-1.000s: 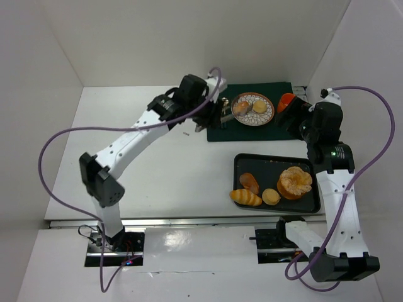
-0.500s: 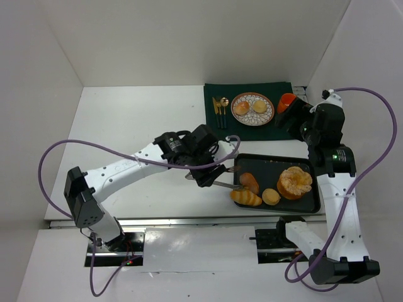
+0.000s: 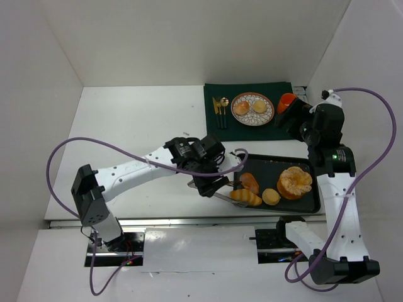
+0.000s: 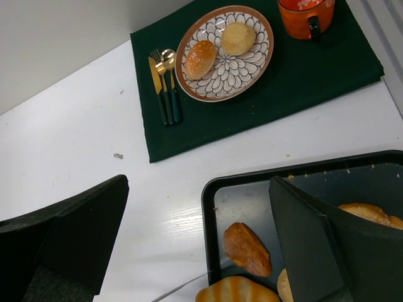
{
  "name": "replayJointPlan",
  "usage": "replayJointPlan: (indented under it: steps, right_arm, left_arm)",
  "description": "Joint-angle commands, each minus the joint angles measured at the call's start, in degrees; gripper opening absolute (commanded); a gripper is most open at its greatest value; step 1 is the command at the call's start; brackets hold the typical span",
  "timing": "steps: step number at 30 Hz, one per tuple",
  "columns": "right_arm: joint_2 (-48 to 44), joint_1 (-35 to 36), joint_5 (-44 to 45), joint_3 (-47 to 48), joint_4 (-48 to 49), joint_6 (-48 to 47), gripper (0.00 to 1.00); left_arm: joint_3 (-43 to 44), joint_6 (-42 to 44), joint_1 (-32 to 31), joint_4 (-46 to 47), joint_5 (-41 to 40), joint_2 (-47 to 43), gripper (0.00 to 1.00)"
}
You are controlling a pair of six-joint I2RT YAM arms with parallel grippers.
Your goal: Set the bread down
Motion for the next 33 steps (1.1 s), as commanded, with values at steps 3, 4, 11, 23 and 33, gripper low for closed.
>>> replayJointPlan:
  steps: [3, 4, 11, 23, 33]
  right_arm:
    - [-0.80, 0.43, -0.36, 0.11, -0.07, -0.25, 1.00]
    - [-0.80, 0.43, -0.36, 0.11, -0.07, -0.25, 1.00]
    - [-1.33, 0.43, 0.26, -0.42, -0.07, -0.25, 1.00]
    - [-1.32, 0.43, 2.89, -0.42, -0.07, -0.78, 1.00]
    - [-2.82, 0.43, 6.93, -0.16, -0.69, -1.92, 1.00]
  left_arm:
    - [2.91, 1.33, -0.39, -1.71, -0.01, 3.69, 0.67]
    - [2.91, 1.33, -0.39, -1.71, -0.01, 4.39, 0.67]
    - [6.25, 1.86, -0.39, -3.56, 2.62, 5.71, 0.39]
    - [15.21, -6.40, 4.00, -1.72, -6.16, 3.77, 0.15]
    - [32.35, -23.36, 14.47, 13.21, -9.14, 20.37, 0.15]
